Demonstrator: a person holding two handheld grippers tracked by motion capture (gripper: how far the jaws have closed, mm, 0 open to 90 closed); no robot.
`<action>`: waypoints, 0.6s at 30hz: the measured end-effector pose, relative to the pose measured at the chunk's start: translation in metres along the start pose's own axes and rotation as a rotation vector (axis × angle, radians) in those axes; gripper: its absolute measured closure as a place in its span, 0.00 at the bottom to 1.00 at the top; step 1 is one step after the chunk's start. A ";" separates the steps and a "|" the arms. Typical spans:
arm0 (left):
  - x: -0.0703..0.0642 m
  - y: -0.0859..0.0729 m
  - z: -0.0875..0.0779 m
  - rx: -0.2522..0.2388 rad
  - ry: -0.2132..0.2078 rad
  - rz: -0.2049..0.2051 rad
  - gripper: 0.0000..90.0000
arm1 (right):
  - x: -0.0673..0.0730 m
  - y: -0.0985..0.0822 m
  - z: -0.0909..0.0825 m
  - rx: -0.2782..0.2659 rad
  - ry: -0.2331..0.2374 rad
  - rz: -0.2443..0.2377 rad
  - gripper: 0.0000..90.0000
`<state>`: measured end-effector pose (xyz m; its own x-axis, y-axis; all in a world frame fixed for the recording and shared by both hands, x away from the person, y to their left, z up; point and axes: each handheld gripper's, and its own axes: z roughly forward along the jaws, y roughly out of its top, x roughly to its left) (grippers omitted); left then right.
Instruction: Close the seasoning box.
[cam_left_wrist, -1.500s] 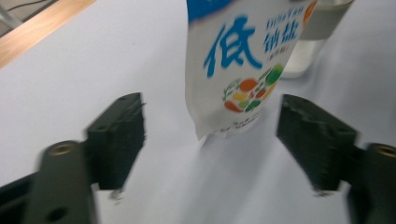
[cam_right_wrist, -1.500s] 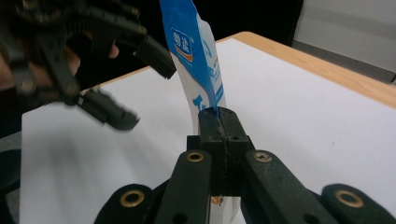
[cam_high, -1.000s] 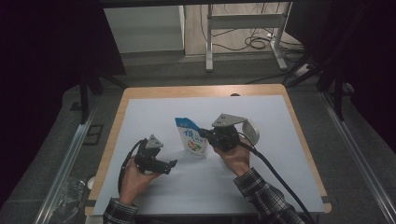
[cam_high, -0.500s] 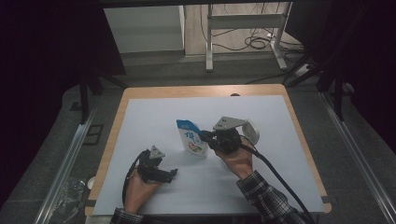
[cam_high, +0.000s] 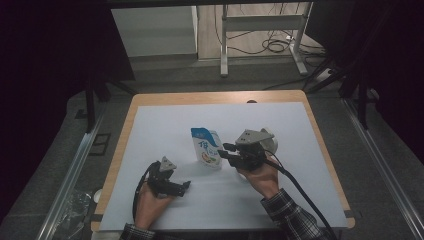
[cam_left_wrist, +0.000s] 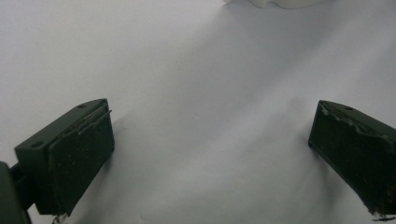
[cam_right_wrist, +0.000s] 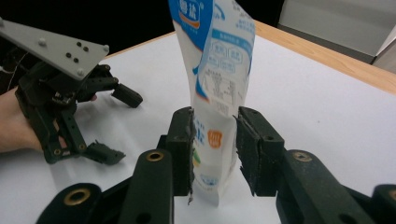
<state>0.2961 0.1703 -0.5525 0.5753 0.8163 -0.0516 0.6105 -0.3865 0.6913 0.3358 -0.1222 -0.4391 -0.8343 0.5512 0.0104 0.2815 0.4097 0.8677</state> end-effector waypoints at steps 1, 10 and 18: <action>0.000 0.000 0.000 0.000 0.000 0.000 0.00 | 0.000 -0.001 -0.002 0.001 -0.001 0.000 0.73; 0.000 0.000 0.000 -0.004 0.002 -0.002 0.00 | -0.001 -0.013 -0.022 -0.006 -0.004 0.020 0.81; 0.000 0.000 0.000 -0.004 0.002 -0.002 0.00 | -0.008 -0.030 -0.042 0.014 -0.032 0.033 0.99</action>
<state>0.2959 0.1704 -0.5527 0.5727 0.8181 -0.0518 0.6096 -0.3828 0.6941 0.3141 -0.1695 -0.4439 -0.8090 0.5874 0.0225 0.3151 0.4010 0.8602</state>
